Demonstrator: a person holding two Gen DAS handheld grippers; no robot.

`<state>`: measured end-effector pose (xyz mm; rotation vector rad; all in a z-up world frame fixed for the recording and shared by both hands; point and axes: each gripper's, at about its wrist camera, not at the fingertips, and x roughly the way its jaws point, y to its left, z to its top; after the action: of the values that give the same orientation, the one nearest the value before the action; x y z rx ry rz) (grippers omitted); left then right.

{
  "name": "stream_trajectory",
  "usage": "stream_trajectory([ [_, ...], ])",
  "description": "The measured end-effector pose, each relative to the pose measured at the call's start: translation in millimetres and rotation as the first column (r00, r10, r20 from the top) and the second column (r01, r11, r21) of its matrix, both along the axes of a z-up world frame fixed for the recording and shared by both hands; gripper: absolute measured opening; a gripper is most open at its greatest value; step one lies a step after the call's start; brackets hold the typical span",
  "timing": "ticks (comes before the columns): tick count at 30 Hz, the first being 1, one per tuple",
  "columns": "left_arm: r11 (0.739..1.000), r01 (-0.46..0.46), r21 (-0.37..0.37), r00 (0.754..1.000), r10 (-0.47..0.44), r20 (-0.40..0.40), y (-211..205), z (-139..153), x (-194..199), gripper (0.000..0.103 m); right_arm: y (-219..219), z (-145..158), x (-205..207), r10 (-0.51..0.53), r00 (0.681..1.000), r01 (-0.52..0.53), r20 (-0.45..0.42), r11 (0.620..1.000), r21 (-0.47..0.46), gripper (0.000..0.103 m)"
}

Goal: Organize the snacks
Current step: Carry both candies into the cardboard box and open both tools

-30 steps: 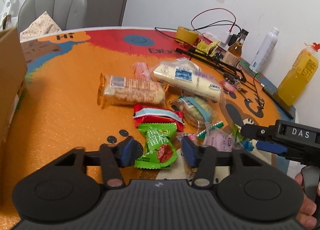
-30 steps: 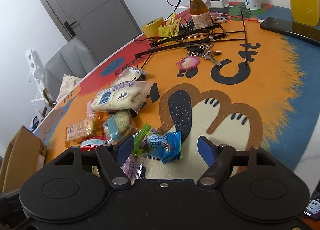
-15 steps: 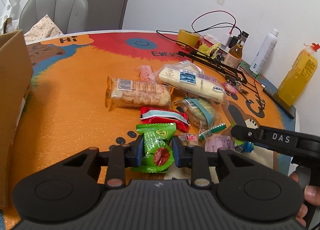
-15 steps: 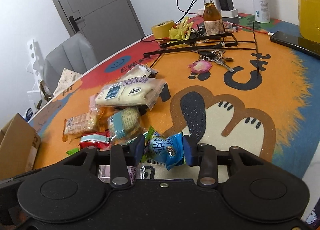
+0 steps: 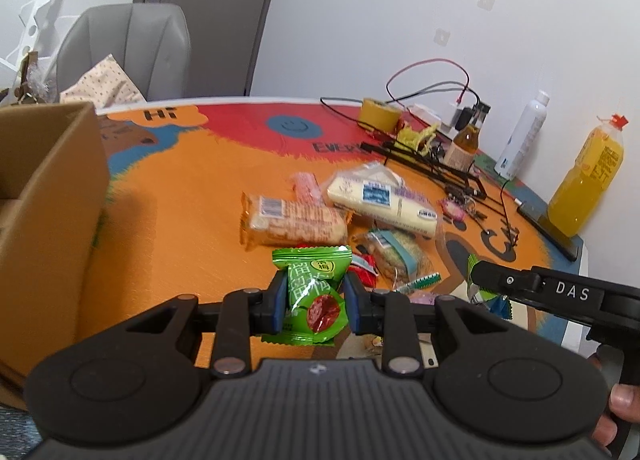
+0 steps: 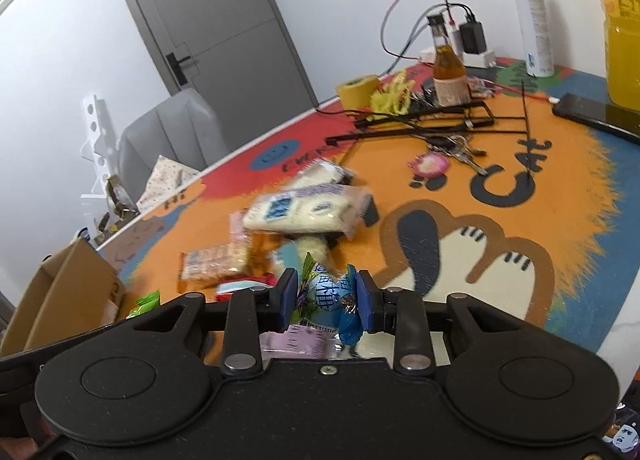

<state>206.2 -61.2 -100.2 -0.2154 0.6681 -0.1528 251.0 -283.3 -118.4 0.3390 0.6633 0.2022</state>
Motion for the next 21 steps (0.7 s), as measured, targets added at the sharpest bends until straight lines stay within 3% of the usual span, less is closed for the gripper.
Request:
stream_trajectory([
  [21,0.994,-0.108,0.004,0.989,0.107,0.102,49.5,45.3,-37.0,0.028,58.8,34.7,-8.1,0.141,0.987,-0.144,0.077,0.989,0.026,0.030],
])
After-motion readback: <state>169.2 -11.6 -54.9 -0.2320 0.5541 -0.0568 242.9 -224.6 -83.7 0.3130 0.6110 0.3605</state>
